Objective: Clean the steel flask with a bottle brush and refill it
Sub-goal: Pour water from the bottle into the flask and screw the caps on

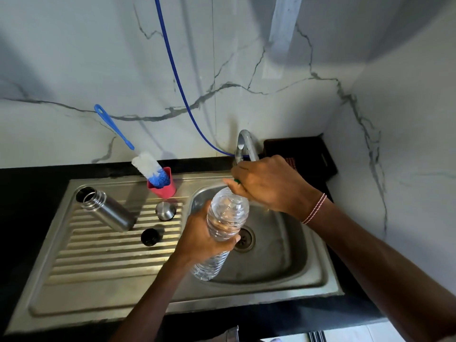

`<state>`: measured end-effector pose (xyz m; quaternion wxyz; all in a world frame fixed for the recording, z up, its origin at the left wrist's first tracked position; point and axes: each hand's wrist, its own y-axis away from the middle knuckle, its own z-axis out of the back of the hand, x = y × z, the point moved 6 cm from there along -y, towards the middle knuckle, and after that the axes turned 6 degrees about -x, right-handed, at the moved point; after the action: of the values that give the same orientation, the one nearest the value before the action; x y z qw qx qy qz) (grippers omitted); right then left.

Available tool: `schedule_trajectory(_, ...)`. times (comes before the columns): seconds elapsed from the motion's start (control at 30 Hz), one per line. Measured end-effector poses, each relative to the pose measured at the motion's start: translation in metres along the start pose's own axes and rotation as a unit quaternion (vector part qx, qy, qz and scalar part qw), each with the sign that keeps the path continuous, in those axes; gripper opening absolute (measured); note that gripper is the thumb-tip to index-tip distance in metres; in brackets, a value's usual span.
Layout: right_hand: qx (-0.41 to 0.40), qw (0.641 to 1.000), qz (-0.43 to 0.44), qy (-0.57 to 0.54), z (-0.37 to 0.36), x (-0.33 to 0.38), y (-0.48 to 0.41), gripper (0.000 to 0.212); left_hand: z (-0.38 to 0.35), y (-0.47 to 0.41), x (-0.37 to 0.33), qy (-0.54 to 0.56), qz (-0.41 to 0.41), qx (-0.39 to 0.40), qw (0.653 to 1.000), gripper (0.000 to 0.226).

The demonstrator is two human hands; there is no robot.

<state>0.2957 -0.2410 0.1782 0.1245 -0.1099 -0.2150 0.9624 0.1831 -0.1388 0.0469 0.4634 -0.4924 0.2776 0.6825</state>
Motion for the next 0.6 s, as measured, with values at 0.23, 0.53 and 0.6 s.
schedule_trajectory(0.23, 0.096, 0.971, -0.057, -0.209, -0.006, 0.0, 0.002, 0.057, 0.012, 0.002, 0.006, -0.004, 0.024, -0.016, 1.0, 0.088)
schedule_trajectory(0.53, 0.077, 0.911, -0.084, -0.396, 0.008, -0.002, -0.009, 0.036, 0.019, 0.012, 0.011, 0.001, 0.03, -0.015, 0.999, 0.09)
schedule_trajectory(0.6, 0.079, 0.887, -0.099, -0.444, 0.008, -0.002, -0.011, 0.035, 0.022, 0.015, 0.014, 0.006, 0.03, -0.019, 0.999, 0.091)
